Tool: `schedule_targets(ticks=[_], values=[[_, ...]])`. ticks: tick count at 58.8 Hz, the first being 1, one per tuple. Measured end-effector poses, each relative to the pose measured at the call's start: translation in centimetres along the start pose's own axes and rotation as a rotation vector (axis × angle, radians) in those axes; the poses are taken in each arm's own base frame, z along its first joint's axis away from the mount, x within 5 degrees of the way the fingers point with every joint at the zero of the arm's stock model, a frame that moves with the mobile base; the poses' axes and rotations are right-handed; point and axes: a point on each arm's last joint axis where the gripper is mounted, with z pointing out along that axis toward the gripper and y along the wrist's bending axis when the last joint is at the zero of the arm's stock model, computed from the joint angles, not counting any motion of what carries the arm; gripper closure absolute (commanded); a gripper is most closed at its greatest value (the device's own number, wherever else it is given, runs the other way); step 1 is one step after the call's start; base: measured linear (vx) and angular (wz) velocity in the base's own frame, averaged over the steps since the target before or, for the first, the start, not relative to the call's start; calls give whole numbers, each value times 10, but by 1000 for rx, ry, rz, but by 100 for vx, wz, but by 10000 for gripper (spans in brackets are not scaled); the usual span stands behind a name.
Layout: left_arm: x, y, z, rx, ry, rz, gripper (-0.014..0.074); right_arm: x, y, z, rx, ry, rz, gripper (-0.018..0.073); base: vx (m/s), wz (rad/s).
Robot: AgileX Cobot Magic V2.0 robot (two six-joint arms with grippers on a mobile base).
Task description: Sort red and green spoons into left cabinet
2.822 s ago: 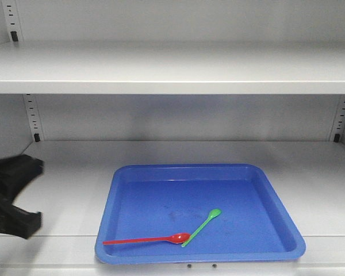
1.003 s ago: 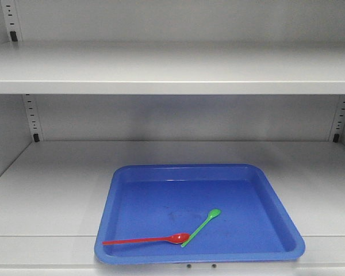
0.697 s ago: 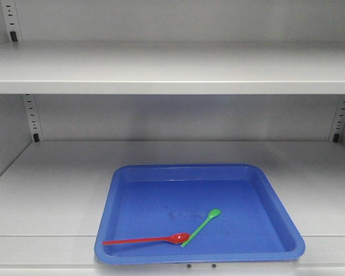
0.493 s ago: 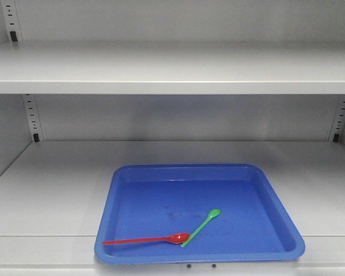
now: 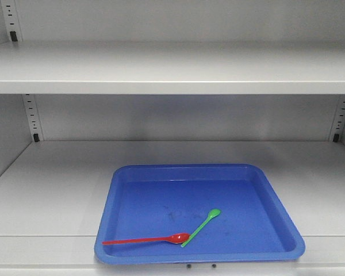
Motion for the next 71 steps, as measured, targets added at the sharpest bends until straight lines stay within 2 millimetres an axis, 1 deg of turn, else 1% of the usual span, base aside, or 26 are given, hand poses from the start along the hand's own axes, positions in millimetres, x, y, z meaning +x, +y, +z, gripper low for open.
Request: schedule_targets(ticks=[9, 14, 16, 19, 20, 21, 22, 25, 27, 28, 33, 36, 45, 52, 71], values=[[0, 0, 0, 0, 0, 0, 596, 5, 3, 1, -30, 13, 16, 568, 0, 0], [0, 0, 0, 0, 0, 0, 596, 20, 7, 3, -62, 27, -7, 568, 0, 0], [0, 0, 0, 0, 0, 0, 596, 29, 9, 3, -72, 24, -11, 568, 0, 0], [0, 0, 0, 0, 0, 0, 596, 48, 12, 3, -85, 18, -10, 568, 0, 0], [0, 0, 0, 0, 0, 0, 596, 51, 13, 1, -88, -5, -4, 568, 0, 0], [0, 0, 0, 0, 0, 0, 596, 59, 14, 1, -91, -1, -2, 568, 0, 0], [0, 0, 0, 0, 0, 0, 596, 63, 14, -1, -93, -27, 4, 568, 0, 0], [0, 0, 0, 0, 0, 0, 596, 85, 16, -4, -94, -48, 29, 568, 0, 0], [0, 0, 0, 0, 0, 0, 596, 96, 16, -7, -89, -75, 53, 568, 0, 0], [0, 0, 0, 0, 0, 0, 596, 129, 15, -14, -50, -115, 119, 568, 0, 0], [0, 0, 0, 0, 0, 0, 596, 160, 13, -20, 7, -114, 151, 568, 0, 0], [0, 0, 0, 0, 0, 0, 596, 171, 11, -24, 42, -122, 160, 568, 0, 0], [0, 0, 0, 0, 0, 0, 596, 177, 6, -34, 149, -170, 165, 568, 0, 0], [0, 0, 0, 0, 1, 0, 596, 178, 3, -36, 213, -164, 167, 568, 0, 0], [0, 0, 0, 0, 1, 0, 596, 179, 2, -36, 232, -160, 168, 568, 0, 0]])
